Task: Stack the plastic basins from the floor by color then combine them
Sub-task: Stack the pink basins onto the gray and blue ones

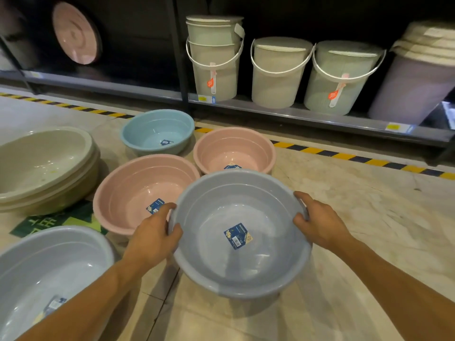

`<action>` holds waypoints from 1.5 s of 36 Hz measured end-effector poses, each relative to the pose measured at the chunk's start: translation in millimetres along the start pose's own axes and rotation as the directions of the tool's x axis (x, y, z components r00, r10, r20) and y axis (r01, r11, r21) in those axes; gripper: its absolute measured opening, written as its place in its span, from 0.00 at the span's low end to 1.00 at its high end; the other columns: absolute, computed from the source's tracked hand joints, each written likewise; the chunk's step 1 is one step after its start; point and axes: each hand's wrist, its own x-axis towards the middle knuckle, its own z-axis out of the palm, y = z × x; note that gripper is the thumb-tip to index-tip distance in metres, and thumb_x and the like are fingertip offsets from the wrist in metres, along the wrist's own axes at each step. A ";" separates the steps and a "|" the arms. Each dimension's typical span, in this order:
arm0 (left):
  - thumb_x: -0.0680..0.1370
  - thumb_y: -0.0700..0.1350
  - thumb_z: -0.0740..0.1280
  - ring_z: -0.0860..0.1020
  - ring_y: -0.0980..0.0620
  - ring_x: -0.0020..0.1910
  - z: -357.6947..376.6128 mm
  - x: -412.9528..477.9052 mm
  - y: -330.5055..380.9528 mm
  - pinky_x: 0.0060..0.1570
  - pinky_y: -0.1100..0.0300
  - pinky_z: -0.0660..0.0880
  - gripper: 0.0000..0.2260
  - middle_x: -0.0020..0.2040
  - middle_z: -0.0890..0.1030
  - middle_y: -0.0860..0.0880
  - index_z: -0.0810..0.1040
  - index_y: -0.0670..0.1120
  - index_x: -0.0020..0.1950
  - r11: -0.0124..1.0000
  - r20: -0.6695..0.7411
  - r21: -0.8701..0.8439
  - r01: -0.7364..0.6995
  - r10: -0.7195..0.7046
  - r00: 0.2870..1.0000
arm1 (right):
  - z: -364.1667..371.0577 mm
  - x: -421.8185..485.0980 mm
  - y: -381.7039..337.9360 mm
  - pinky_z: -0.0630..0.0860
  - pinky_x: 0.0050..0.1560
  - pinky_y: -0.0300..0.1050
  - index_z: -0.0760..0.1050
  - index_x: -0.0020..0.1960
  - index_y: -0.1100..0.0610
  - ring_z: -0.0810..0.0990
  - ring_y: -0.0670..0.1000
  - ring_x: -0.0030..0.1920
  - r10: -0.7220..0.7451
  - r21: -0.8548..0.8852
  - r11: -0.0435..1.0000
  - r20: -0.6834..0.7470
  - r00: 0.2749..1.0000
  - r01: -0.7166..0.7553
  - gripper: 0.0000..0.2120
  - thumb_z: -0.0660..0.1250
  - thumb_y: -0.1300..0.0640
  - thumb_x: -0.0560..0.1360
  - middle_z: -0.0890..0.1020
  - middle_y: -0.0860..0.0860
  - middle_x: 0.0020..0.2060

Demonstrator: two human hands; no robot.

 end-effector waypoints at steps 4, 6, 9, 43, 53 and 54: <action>0.79 0.47 0.66 0.79 0.57 0.32 -38.5 0.7 3.7 0.30 0.66 0.70 0.16 0.34 0.79 0.53 0.69 0.56 0.65 0.999 0.000 -0.048 0.006 -0.006 1.000 | -18.0 2.1 -28.0 0.82 0.52 0.52 0.62 0.77 0.44 0.81 0.52 0.49 -0.013 0.114 0.993 -0.045 0.999 0.018 0.28 0.63 0.49 0.78 0.82 0.50 0.58; 0.79 0.47 0.67 0.80 0.55 0.34 -61.1 1.3 4.5 0.32 0.65 0.73 0.15 0.37 0.80 0.51 0.68 0.58 0.63 0.997 -0.015 -0.077 0.031 -0.032 0.999 | -25.8 4.4 -46.2 0.81 0.49 0.49 0.63 0.76 0.43 0.81 0.50 0.48 -0.012 0.180 0.983 -0.054 0.998 0.022 0.27 0.64 0.49 0.78 0.82 0.49 0.56; 0.78 0.46 0.67 0.78 0.55 0.38 -99.8 0.2 0.9 0.35 0.66 0.70 0.14 0.40 0.78 0.51 0.70 0.56 0.62 0.999 -0.080 -0.040 0.021 -0.025 0.996 | -34.0 7.8 -76.6 0.78 0.42 0.43 0.64 0.76 0.43 0.81 0.48 0.44 -0.032 0.252 0.966 -0.084 0.996 0.053 0.27 0.65 0.51 0.79 0.81 0.48 0.49; 0.79 0.51 0.64 0.79 0.55 0.38 -322.1 -181.8 -206.2 0.38 0.59 0.78 0.18 0.40 0.80 0.53 0.71 0.52 0.69 0.946 -0.397 0.056 0.321 -0.274 0.876 | 51.4 -38.7 -410.4 0.73 0.36 0.40 0.71 0.70 0.45 0.80 0.44 0.41 -0.552 0.280 0.806 0.036 0.833 0.522 0.23 0.66 0.56 0.77 0.81 0.44 0.42; 0.79 0.52 0.64 0.79 0.55 0.36 -271.7 -187.9 -243.8 0.39 0.54 0.80 0.19 0.38 0.80 0.54 0.70 0.53 0.69 0.935 -0.328 0.056 0.351 -0.315 0.891 | 103.9 -36.2 -382.6 0.77 0.50 0.48 0.66 0.73 0.45 0.80 0.47 0.49 -0.593 0.144 0.804 0.122 0.796 0.577 0.24 0.64 0.49 0.78 0.81 0.45 0.57; 0.79 0.52 0.64 0.79 0.55 0.35 -266.9 -189.2 -247.1 0.39 0.54 0.80 0.19 0.37 0.80 0.54 0.69 0.52 0.69 0.935 -0.324 0.058 0.350 -0.314 0.892 | 108.6 -36.5 -379.3 0.78 0.52 0.50 0.66 0.74 0.45 0.80 0.48 0.50 -0.592 0.120 0.806 0.136 0.794 0.580 0.25 0.63 0.49 0.78 0.81 0.45 0.58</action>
